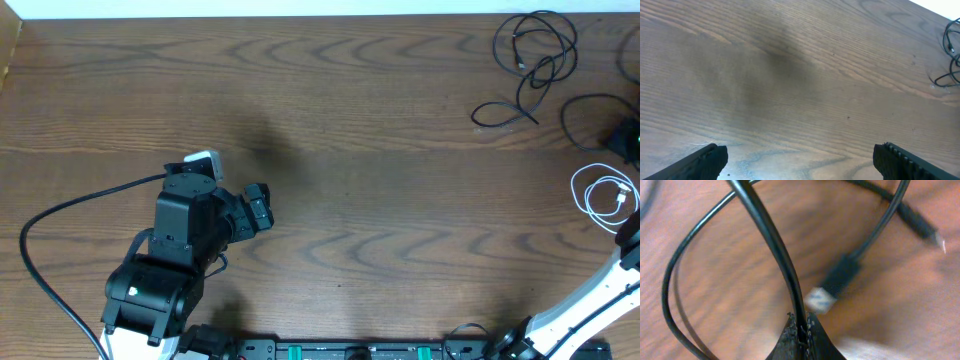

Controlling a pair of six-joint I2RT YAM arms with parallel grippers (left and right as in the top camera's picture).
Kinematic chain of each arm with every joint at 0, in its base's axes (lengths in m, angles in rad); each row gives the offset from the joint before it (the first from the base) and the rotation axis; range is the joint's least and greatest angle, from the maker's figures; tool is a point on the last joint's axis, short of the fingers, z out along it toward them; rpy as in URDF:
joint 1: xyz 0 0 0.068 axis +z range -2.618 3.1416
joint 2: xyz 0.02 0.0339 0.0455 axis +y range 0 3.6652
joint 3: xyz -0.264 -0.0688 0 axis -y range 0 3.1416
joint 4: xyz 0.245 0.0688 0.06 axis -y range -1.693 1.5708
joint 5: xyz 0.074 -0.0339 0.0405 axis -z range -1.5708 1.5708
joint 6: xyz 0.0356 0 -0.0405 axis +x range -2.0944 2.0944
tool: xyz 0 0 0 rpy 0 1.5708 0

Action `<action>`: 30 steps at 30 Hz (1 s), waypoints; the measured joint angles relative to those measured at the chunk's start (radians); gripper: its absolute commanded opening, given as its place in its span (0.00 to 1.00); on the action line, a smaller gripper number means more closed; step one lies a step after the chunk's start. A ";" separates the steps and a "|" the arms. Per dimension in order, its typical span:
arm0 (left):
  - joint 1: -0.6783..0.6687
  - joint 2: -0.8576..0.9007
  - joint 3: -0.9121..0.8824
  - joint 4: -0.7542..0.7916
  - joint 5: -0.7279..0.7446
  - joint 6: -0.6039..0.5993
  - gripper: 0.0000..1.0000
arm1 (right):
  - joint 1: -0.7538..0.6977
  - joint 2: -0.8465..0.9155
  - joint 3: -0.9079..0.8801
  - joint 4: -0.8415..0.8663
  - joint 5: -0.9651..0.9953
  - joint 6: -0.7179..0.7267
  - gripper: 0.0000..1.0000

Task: Untangle cables

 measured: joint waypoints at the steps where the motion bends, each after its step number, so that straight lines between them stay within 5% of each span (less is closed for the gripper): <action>1: 0.000 0.000 0.000 0.000 0.000 0.000 0.98 | 0.005 0.000 0.000 0.000 -0.002 -0.005 0.01; 14: 0.000 0.000 0.000 0.000 0.000 0.000 0.98 | -0.066 0.000 0.000 0.010 0.119 0.000 0.01; 19: 0.000 0.000 0.000 0.000 0.000 0.000 0.98 | -0.116 -0.005 0.000 0.010 0.124 0.041 0.43; 22: 0.000 0.000 0.000 0.000 0.000 0.000 0.98 | -0.142 -0.019 0.000 0.004 0.090 0.063 0.99; 30: 0.000 0.000 0.000 0.000 0.000 0.000 0.98 | -0.140 -0.058 0.000 -0.105 0.038 0.091 0.99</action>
